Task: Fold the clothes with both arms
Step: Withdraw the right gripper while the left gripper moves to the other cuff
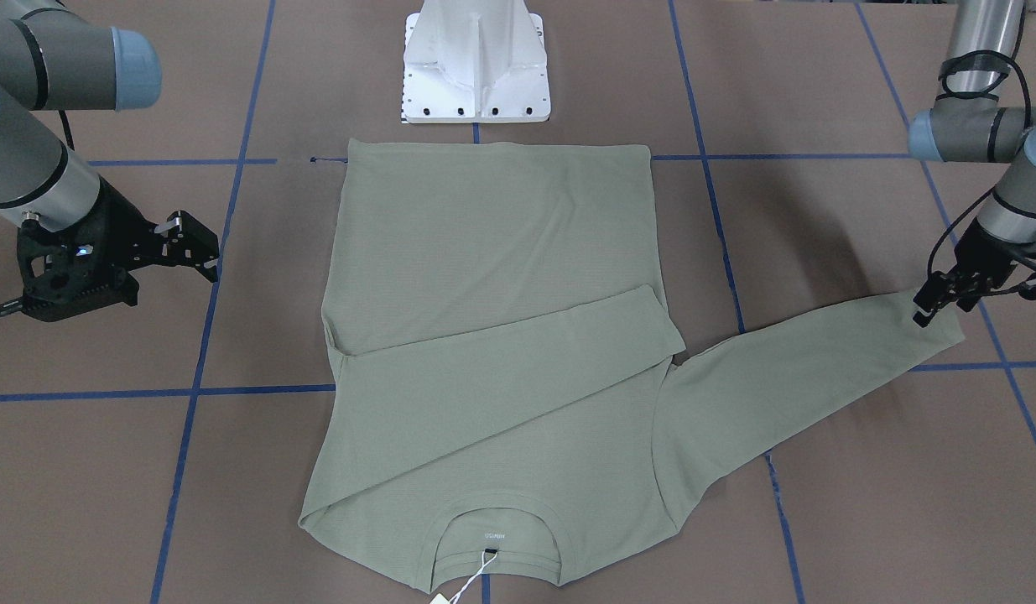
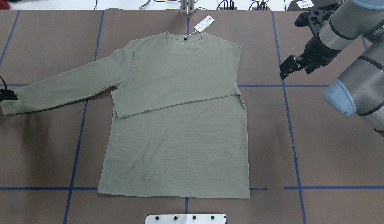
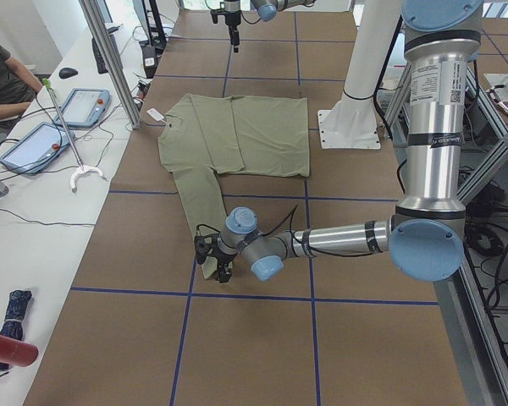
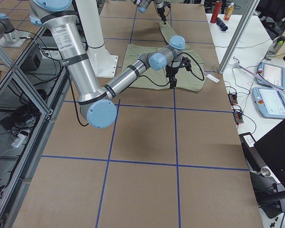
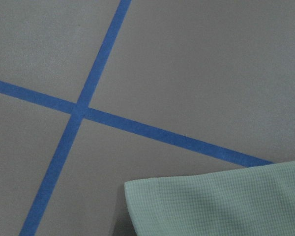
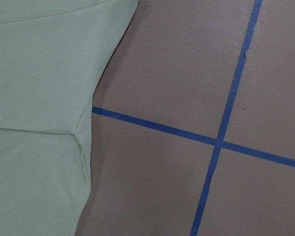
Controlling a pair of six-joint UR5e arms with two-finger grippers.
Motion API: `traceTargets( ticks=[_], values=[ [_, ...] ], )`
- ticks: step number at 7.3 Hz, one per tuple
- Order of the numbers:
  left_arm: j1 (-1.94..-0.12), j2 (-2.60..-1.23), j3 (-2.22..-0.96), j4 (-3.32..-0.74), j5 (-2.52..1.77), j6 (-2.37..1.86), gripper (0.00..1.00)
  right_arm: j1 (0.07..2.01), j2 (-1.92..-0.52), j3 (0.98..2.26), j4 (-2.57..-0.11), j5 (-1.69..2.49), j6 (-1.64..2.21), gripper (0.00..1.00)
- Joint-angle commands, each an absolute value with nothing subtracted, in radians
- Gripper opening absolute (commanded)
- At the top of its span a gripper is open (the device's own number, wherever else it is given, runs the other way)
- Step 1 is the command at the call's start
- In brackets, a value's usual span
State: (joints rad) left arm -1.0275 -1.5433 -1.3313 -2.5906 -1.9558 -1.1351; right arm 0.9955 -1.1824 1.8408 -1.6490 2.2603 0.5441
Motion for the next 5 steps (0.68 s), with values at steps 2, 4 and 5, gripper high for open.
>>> traceTargets(
  ticks=[2,4,5],
  values=[
    [-1.026,-1.545,-1.335,-2.594,-1.954,-1.157,0.20,0.996,-1.183,1.842,-1.651,2.261,0.545,1.00],
    [-1.026,-1.537,-1.359,-2.591,-1.956,-1.155,0.00,0.996,-1.189,1.844,-1.649,2.263,0.545,1.00],
    [-1.026,-1.532,-1.386,-2.582,-1.960,-1.157,0.00,0.997,-1.190,1.844,-1.651,2.261,0.543,1.00]
  ],
)
